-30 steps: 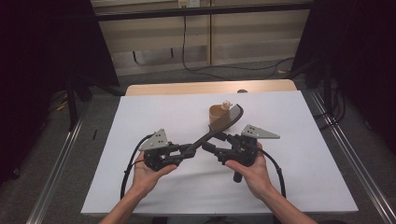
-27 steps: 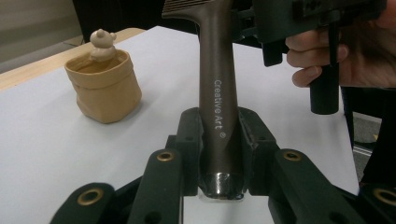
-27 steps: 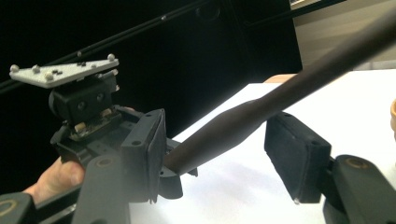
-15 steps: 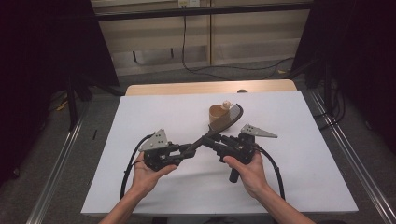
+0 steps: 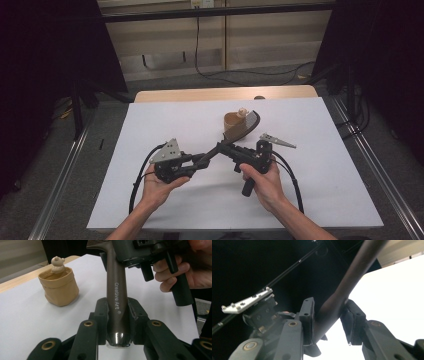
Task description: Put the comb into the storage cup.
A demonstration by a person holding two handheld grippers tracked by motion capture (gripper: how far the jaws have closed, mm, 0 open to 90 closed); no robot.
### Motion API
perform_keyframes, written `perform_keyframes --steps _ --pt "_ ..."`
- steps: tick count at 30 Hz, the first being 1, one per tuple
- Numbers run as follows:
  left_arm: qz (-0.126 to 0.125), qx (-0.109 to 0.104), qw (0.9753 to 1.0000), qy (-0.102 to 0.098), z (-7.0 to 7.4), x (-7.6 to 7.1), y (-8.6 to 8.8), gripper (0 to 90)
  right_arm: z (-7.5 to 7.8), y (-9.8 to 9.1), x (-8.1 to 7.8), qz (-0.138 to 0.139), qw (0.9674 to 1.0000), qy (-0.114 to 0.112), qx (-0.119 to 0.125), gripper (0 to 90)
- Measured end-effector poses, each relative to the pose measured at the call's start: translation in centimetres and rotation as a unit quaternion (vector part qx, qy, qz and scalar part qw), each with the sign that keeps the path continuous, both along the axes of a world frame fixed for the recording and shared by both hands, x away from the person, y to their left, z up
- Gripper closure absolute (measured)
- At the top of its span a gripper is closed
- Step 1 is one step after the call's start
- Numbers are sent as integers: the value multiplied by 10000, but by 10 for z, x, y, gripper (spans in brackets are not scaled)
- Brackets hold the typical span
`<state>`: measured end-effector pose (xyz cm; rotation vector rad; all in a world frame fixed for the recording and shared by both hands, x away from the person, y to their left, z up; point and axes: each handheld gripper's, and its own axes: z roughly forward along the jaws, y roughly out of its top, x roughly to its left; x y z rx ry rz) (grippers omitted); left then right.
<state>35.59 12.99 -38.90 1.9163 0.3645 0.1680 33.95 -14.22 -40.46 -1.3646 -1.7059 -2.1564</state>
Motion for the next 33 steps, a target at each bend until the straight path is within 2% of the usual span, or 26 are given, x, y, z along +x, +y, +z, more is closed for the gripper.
perform_keyframes --steps 5,15,23,26,33 --pt "21 0 10000 -43 -1 -1 -2 727 -1 -1 1 -13 9999 99 69 670" --pt "9 12 9998 -207 -3 -1 -3 726 -1 -2 1 14 9990 272 358 718" --pt "31 -9 9998 -185 -4 -1 -3 725 -1 -2 2 61 9981 401 473 726" --pt "52 58 9998 -187 -5 -1 -4 724 -1 -2 3 39 9981 414 461 727" --pt "57 37 9999 -121 -6 0 -3 715 -1 -1 3 62 9984 349 431 729"
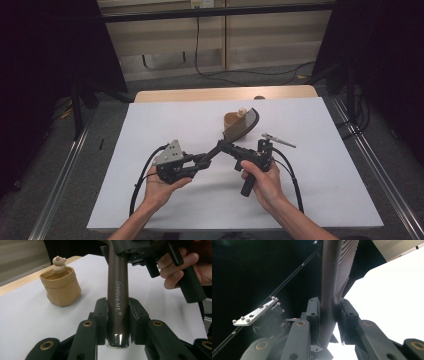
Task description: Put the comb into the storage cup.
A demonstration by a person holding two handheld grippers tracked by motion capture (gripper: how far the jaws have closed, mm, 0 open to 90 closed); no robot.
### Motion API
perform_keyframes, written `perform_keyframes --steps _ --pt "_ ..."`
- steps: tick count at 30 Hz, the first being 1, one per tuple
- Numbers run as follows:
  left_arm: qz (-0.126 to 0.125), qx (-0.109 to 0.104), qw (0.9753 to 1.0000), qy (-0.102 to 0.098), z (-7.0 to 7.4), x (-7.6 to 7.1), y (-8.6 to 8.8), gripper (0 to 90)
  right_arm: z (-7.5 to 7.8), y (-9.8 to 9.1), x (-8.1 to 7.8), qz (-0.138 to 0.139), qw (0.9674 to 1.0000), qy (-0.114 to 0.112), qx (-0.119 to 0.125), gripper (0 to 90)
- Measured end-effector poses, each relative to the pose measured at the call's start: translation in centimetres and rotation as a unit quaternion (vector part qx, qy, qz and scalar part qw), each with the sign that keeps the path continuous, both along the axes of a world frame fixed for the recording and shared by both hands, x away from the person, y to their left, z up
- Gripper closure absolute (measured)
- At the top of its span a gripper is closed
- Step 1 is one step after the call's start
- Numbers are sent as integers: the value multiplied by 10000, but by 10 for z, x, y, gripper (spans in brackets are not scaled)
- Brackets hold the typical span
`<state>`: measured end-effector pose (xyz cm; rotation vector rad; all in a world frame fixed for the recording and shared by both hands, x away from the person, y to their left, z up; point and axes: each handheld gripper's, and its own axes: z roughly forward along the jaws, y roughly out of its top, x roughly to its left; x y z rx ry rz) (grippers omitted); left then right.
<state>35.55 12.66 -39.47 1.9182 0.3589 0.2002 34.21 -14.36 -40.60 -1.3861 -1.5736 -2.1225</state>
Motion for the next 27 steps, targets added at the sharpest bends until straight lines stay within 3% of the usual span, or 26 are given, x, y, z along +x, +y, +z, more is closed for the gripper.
perform_keyframes --steps 3,11,15,21,24,27 --pt "37 -77 9999 106 0 0 0 675 0 0 0 -11 10000 -57 -80 731" --pt "409 -200 9987 226 0 0 4 346 0 -5 2 -80 9996 -174 -203 733" --pt "606 -51 9977 289 -2 1 5 192 1 -8 2 -128 9990 -276 -318 733" --pt "772 114 9969 118 -1 -3 7 81 3 -12 3 -164 9982 -407 -420 733" --pt "924 116 9956 135 -1 -7 10 53 3 -15 3 -217 9976 -437 -483 733" --pt "1032 -19 9946 112 1 -10 13 50 4 -18 3 -257 9968 -494 -570 733"
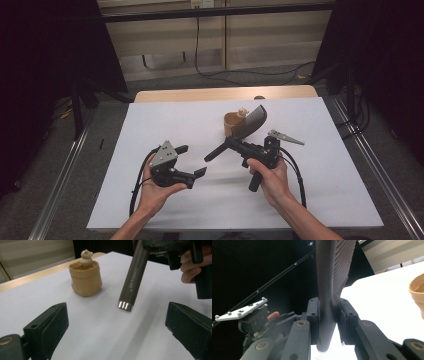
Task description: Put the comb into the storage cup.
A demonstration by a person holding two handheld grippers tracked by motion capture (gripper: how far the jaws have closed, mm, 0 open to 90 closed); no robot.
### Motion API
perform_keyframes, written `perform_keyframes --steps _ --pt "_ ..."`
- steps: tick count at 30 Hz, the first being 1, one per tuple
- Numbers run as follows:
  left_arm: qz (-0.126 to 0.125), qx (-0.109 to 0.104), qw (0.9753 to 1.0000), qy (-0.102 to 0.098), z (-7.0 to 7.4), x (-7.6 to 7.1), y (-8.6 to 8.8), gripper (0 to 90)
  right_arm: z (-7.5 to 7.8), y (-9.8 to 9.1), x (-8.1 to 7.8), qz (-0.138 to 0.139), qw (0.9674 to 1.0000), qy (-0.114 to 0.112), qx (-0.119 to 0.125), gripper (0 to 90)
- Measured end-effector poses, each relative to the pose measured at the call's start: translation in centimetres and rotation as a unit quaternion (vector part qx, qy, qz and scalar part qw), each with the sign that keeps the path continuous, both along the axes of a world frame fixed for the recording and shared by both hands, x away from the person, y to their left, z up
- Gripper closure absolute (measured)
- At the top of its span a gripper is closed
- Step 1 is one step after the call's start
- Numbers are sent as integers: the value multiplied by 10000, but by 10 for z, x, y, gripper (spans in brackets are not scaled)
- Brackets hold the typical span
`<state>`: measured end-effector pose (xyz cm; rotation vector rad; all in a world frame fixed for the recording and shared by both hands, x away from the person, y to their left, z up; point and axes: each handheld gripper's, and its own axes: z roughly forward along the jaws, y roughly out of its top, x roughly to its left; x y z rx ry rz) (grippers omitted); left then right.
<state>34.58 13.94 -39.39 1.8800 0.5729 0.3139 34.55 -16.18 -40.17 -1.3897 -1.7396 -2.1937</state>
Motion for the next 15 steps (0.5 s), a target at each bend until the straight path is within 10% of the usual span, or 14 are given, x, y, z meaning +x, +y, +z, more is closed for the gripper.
perform_keyframes --steps 15 --pt "294 -126 9991 -286 -5 -11 20 24 9 -14 1 -256 9987 -315 -314 733"
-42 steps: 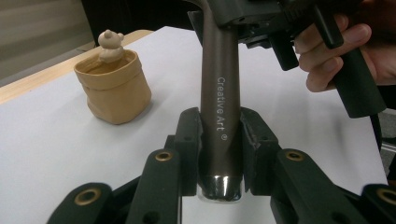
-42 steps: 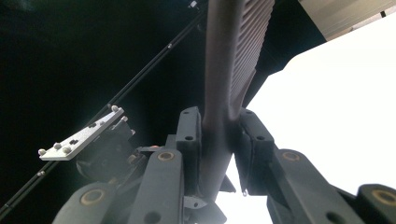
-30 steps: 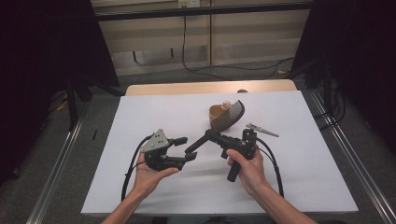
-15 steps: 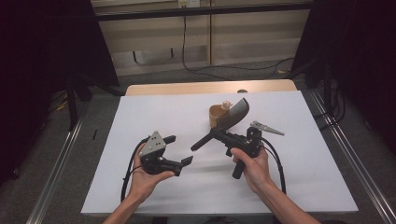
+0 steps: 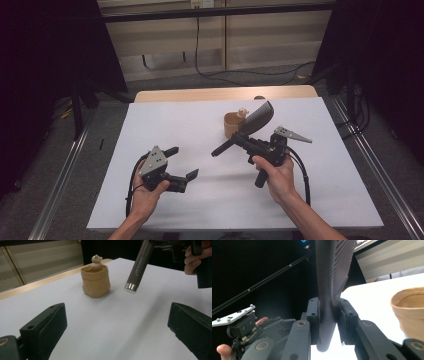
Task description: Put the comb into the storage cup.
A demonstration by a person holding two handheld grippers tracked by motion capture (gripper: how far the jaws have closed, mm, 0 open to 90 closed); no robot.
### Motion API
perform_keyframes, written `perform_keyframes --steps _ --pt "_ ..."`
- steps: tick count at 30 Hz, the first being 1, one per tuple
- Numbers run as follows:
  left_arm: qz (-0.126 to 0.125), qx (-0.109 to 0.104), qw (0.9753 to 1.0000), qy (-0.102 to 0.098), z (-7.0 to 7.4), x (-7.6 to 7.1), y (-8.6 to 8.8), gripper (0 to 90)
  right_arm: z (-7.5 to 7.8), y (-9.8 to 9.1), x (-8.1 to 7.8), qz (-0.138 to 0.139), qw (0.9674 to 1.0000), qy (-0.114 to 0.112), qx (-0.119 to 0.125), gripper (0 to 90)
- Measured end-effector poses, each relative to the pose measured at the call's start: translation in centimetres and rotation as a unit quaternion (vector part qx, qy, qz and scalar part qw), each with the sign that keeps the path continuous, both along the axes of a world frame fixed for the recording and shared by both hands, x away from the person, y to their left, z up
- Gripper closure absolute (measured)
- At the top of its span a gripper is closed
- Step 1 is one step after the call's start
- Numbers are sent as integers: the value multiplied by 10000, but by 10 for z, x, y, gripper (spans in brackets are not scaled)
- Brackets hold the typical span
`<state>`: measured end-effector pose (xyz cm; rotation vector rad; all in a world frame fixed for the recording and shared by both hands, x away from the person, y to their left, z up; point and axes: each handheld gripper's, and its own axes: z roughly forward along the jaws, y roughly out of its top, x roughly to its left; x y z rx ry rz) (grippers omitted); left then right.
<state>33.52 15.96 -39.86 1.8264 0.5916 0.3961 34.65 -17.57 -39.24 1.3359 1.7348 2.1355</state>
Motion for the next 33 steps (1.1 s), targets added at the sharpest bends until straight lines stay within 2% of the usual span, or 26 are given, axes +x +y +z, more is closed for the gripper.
perform_keyframes --steps 5,9,18,21,23,27,29,33 --pt "180 -129 9997 -56 -3 -1 7 24 2 -2 0 -48 9998 -97 -146 733" --pt "316 -136 9994 -106 -7 -1 12 24 4 -3 1 -74 9993 -189 -308 734" --pt "646 -297 9971 -254 -18 -6 31 31 4 -9 12 -168 9988 -185 -431 733" --pt "765 -470 9955 -314 -20 -7 37 25 7 -11 14 -221 9983 -253 -470 733" --pt "971 -587 9928 -383 -20 -6 41 32 9 -12 16 -247 9975 -326 -572 733" --pt "1122 -785 9899 -371 -20 -9 50 32 8 -13 19 -272 9966 -372 -676 733" --pt "1122 -693 9904 -407 -21 -11 54 31 9 -13 20 -263 9962 -401 -723 733" --pt "1191 -599 9904 -353 -23 -16 60 31 12 -13 22 -269 9959 -430 -742 733"
